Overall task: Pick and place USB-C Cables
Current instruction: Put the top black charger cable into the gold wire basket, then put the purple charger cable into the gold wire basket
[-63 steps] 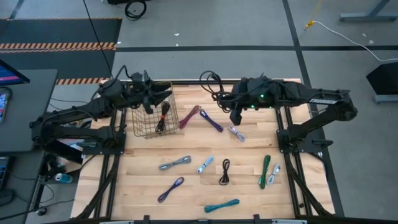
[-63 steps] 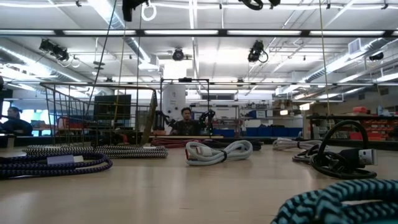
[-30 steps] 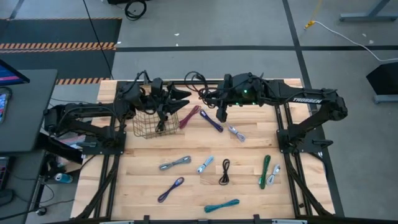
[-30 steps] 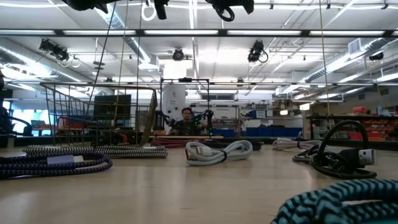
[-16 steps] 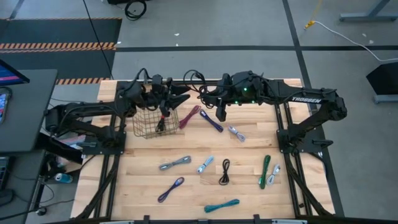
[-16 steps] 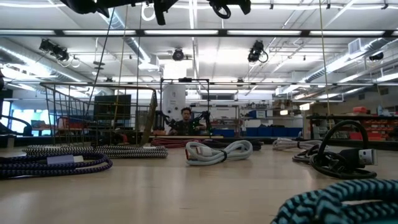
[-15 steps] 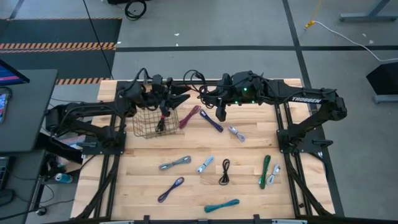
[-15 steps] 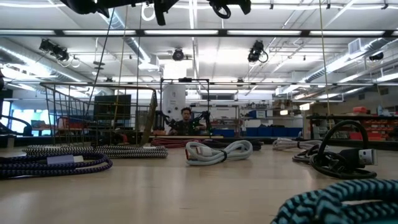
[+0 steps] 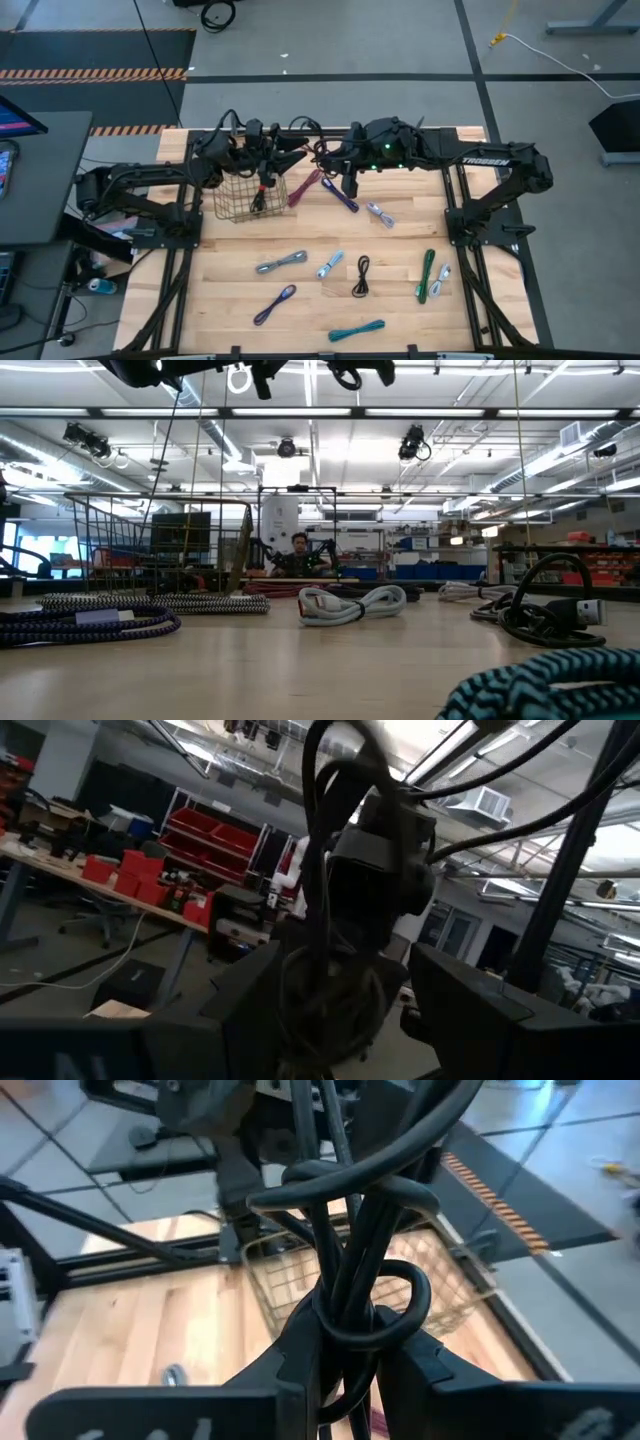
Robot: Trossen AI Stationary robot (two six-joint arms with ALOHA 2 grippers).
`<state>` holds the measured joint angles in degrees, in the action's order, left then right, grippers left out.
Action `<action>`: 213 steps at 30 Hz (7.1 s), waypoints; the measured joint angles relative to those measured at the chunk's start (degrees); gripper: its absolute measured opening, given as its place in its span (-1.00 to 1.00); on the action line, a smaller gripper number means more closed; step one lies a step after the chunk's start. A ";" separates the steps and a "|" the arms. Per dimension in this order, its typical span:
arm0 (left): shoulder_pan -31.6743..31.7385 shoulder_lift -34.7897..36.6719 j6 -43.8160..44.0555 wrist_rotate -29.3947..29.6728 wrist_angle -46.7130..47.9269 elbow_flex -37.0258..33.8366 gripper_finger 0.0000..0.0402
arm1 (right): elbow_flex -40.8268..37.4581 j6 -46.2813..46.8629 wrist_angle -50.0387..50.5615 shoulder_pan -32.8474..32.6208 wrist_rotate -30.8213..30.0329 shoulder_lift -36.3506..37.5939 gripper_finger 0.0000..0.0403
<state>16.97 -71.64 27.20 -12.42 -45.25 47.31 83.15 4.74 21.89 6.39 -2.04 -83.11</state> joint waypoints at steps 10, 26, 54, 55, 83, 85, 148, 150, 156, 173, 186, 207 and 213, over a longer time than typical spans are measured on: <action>0.00 0.00 0.02 -0.31 0.10 0.00 0.14 | 0.00 1.07 -4.58 -0.07 3.70 -5.12 -0.63; -0.02 0.02 -2.31 1.50 2.48 0.00 -0.15 | 0.00 1.14 -9.47 -0.39 4.39 -5.90 -0.63; -0.04 -0.04 -0.90 1.89 2.93 0.00 -0.89 | 0.06 1.50 -10.00 -1.98 3.78 -4.36 0.49; 0.02 -0.04 -0.81 1.83 2.91 0.00 -0.89 | 0.20 1.53 -9.27 -2.05 3.92 -3.73 0.51; -3.05 21.03 3.66 32.48 65.11 5.60 -0.90 | 2.10 -0.88 2.49 -2.17 3.03 12.70 0.37; -4.90 20.99 7.17 37.84 77.92 9.59 -0.90 | 2.10 -0.88 2.33 -2.10 3.04 12.34 0.37; 10.95 -12.74 13.49 19.18 94.62 12.28 -0.37 | 2.10 -2.61 5.73 -2.91 5.16 11.96 0.36; 10.95 -12.74 13.49 19.18 94.44 12.28 -0.25 | 2.10 -3.09 5.75 -2.91 5.16 11.93 0.36; 10.95 -12.74 12.77 16.93 91.32 12.28 -0.02 | 2.10 -3.51 6.20 -2.91 5.16 11.95 0.36; 10.19 -8.57 6.85 -9.50 54.15 12.35 -0.01 | 2.08 6.23 25.57 -1.33 1.16 11.96 0.34; 7.75 4.21 4.72 -10.09 37.06 12.31 -0.03 | 1.76 11.88 34.25 -1.33 -1.52 11.69 0.31; 1.60 8.68 6.14 -10.00 29.80 12.35 -0.03 | -12.78 20.14 42.75 -1.39 3.19 1.91 0.31; 1.44 8.68 5.99 -9.99 29.32 12.35 -0.03 | -20.21 23.38 41.50 -1.55 3.56 -0.85 0.31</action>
<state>18.41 -62.96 33.19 -22.41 -15.94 59.66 62.95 28.12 63.39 4.84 1.52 -83.96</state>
